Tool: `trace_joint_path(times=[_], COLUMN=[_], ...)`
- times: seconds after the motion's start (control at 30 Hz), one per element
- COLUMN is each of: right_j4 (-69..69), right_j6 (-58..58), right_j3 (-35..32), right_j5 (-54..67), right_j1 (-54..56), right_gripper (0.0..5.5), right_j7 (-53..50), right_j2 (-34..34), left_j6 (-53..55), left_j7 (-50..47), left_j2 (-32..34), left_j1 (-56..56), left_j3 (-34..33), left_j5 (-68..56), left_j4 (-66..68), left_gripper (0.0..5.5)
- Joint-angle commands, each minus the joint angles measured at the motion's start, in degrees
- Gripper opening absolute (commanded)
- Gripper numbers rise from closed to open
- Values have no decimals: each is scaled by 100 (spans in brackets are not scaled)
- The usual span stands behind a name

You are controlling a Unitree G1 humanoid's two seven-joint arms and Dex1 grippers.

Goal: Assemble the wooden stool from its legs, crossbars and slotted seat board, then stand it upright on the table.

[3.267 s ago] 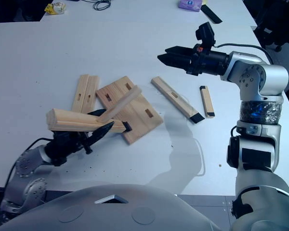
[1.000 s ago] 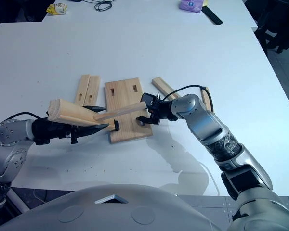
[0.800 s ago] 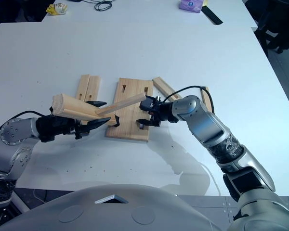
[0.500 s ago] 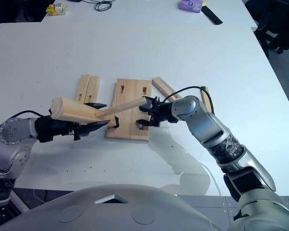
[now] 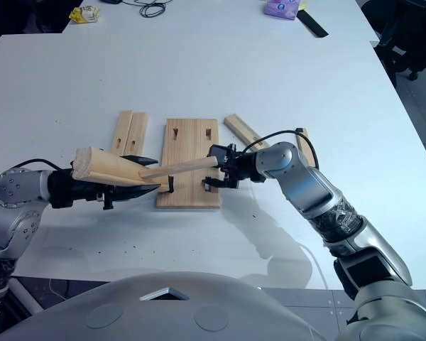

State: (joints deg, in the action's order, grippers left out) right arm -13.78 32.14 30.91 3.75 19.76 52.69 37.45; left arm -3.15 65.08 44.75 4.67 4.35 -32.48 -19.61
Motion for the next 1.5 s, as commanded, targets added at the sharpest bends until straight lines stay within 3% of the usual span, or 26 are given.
trace_joint_path(times=[0.03, 0.33, 0.6, 1.5], right_j4=[201, 231, 445, 1352], right_j6=[79, -23, -210, -807], right_j3=[155, 106, 155, 205], right_j5=[-188, -164, -233, -463], right_j1=[-266, -264, -18, 744], right_gripper=[350, 350, 350, 350], right_j7=[258, 530, 935, 1830], right_j2=[317, 422, 463, 392], left_j6=[337, 987, 975, 581], left_j7=[86, -220, -481, -839], left_j2=[246, 136, -172, -702], left_j1=[-56, -56, 161, 933], left_j3=[21, -481, -511, 208], left_j5=[328, -370, -206, 603], left_j4=[55, -635, -871, -1131], left_gripper=[205, 205, 205, 205])
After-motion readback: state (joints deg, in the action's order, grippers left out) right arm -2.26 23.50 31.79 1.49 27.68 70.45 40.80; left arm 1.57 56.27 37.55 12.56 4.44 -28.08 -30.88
